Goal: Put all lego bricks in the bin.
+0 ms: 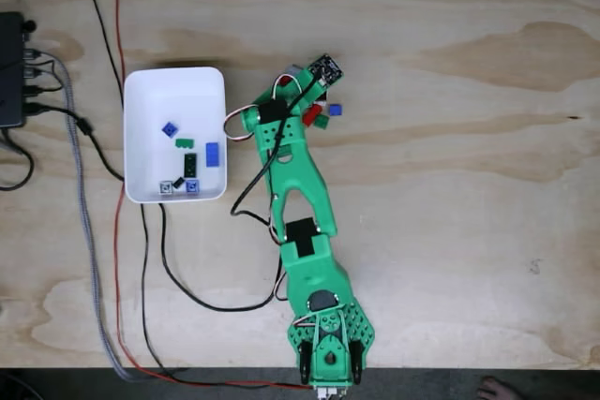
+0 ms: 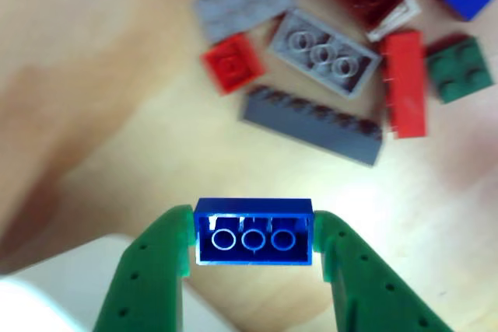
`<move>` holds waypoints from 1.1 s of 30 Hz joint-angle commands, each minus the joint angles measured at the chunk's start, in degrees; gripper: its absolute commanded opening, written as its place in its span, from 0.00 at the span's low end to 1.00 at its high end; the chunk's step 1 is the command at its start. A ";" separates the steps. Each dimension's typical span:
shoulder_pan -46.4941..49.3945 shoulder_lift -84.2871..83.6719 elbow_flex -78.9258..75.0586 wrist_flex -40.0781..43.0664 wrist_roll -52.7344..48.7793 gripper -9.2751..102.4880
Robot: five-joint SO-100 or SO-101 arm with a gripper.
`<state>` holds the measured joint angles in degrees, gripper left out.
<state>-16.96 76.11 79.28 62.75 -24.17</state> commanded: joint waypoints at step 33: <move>2.46 5.45 13.62 -4.39 -23.91 0.08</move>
<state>-8.70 89.91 92.72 62.05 -38.50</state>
